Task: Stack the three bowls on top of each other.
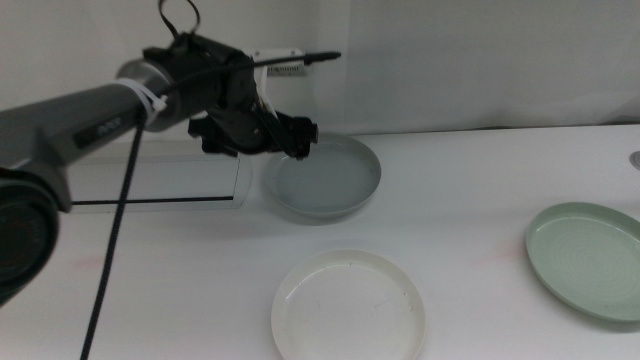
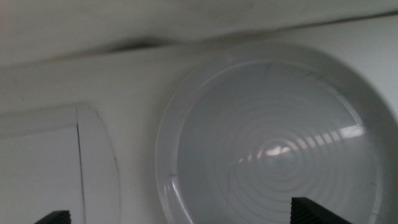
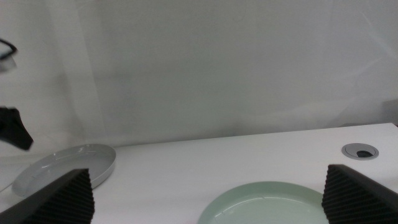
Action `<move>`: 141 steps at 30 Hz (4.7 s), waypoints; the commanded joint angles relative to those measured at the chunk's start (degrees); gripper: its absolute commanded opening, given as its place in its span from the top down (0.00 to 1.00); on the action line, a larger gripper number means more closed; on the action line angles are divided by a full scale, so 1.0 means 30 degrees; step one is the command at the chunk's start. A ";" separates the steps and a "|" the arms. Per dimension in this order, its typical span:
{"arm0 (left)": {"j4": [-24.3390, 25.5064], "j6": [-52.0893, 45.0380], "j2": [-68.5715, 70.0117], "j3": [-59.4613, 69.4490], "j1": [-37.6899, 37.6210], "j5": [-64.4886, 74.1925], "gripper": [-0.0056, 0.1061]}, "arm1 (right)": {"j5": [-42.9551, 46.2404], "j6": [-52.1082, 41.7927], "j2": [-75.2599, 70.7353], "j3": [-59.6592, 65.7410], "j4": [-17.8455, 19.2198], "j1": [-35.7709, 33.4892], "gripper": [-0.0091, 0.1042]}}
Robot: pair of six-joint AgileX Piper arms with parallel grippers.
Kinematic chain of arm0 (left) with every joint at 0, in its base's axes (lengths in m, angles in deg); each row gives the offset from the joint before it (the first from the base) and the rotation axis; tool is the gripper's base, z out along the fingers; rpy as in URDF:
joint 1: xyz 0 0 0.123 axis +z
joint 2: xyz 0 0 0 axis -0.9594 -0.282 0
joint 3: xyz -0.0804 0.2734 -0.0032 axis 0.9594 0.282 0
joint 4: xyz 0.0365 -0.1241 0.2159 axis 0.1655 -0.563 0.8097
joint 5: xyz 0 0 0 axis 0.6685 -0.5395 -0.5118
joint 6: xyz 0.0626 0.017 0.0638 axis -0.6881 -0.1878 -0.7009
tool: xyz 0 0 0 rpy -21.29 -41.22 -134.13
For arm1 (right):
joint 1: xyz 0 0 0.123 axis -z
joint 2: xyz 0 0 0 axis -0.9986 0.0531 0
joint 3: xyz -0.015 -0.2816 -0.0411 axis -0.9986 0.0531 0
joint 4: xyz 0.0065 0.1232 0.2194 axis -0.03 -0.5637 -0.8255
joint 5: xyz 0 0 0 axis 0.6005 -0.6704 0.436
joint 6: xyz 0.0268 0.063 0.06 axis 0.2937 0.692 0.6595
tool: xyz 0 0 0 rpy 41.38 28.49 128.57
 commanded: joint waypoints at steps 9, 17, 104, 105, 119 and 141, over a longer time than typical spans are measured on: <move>0.0191 0.2526 -0.2223 -0.0153 -0.0055 -0.0308 0.13 | 0.0157 -0.0070 -0.0615 0.0769 0.0091 0.0163 0.01; 0.0021 0.2879 -0.2830 -0.0153 -0.0055 -0.0393 0.26 | 0.0157 -0.0070 -0.0615 0.0769 0.0091 0.0163 0.01; -0.0831 0.2118 0.8351 1.6040 -0.4464 -0.6702 0.97 | 0.0157 -0.0070 -0.0615 0.0769 0.0139 0.0163 0.01; -0.0831 0.2118 0.8351 1.6040 -0.4464 -0.7005 0.90 | 0.0157 -0.0070 -0.0615 0.0769 0.0139 0.0163 0.01; 0.0992 0.1838 0.9781 1.5604 -0.4316 -0.6747 0.13 | 0.0157 -0.0070 -0.0615 0.0769 0.0139 0.0163 0.01; 0.4028 0.1193 2.2838 1.5602 0.6955 -0.1713 0.77 | 0.0157 -0.0070 -0.0615 0.0769 0.0139 0.0163 0.01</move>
